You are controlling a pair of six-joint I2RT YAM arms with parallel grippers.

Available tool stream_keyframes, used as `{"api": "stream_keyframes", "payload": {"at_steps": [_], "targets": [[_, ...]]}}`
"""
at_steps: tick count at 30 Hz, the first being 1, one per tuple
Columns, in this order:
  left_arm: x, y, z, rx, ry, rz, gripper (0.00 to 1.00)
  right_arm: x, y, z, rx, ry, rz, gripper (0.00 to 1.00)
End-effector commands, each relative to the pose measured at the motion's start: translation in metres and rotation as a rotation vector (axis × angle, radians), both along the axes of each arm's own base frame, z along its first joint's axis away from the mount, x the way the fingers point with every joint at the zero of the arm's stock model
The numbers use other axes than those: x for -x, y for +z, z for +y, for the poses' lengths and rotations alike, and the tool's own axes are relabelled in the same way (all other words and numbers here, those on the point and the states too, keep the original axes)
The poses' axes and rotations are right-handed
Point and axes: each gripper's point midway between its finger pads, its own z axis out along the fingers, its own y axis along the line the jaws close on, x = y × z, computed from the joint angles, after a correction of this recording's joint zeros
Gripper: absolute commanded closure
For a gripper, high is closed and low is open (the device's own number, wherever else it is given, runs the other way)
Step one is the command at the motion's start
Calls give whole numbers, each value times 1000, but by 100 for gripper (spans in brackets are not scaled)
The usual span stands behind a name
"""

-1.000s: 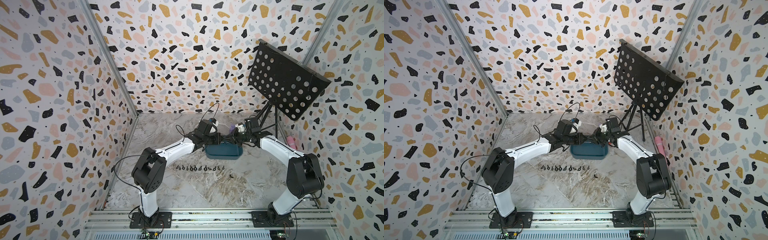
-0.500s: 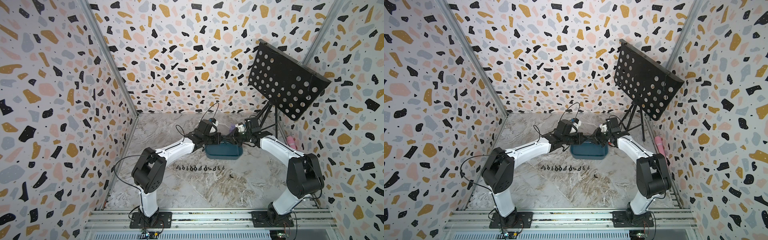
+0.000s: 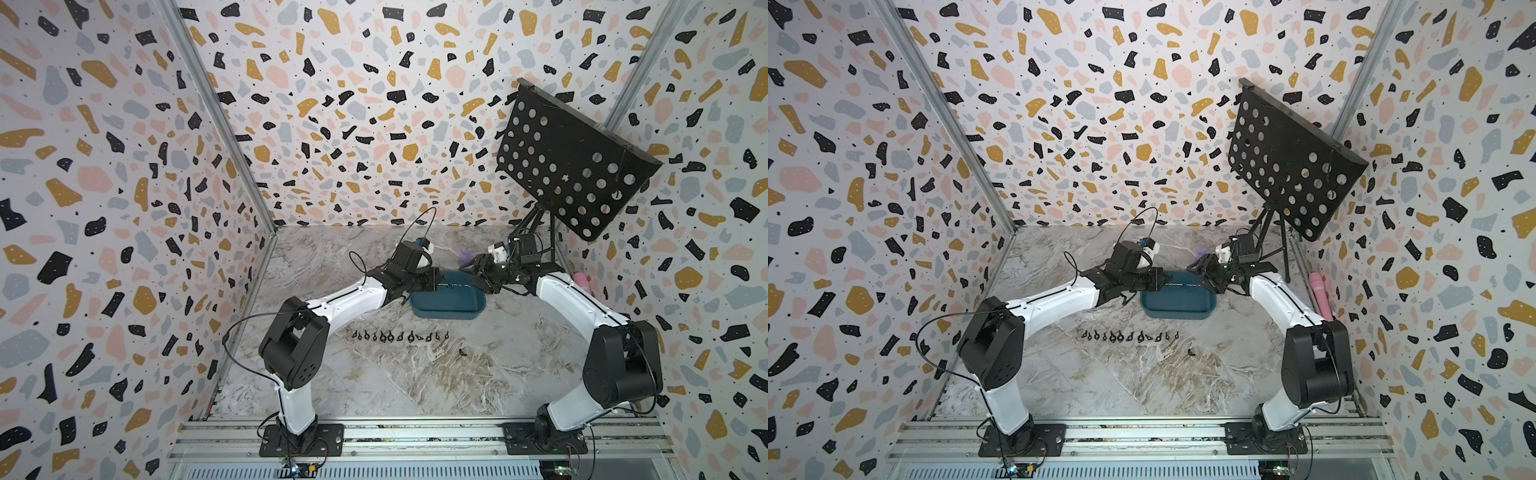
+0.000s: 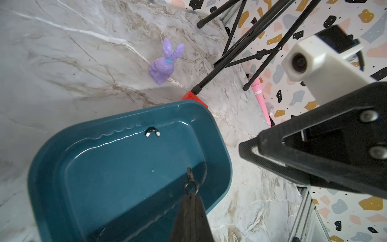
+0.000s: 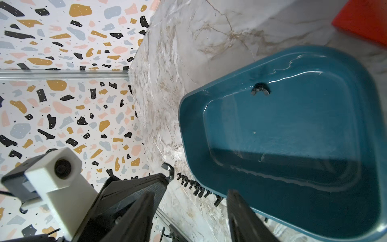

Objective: Take out the wing nut from the storage box
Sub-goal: Pick up the wing nut from the storage box, then place the wing nut at the center of the board.

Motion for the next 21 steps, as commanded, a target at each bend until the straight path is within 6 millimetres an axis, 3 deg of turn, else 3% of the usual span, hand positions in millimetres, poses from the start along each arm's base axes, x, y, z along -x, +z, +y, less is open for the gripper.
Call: {"api": "stream_keyframes", "payload": {"at_steps": [1, 7, 8, 9, 16, 21], "targets": [[-2, 17, 31, -35, 58, -58, 100, 14, 2, -7, 77, 37, -36, 30], [7, 17, 94, -131, 190, -79, 100, 20, -2, -10, 120, 69, -60, 18], [10, 17, 107, -155, 215, -81, 100, 20, -3, -10, 120, 72, -61, 2], [15, 15, 119, -179, 239, -71, 100, 21, -5, -9, 117, 76, -61, 0], [49, -10, 201, -324, 435, -19, 100, 27, -9, 2, 130, 124, -81, 0], [77, -39, 242, -414, 554, 33, 100, 32, -6, 15, 150, 181, -108, 0]]}}
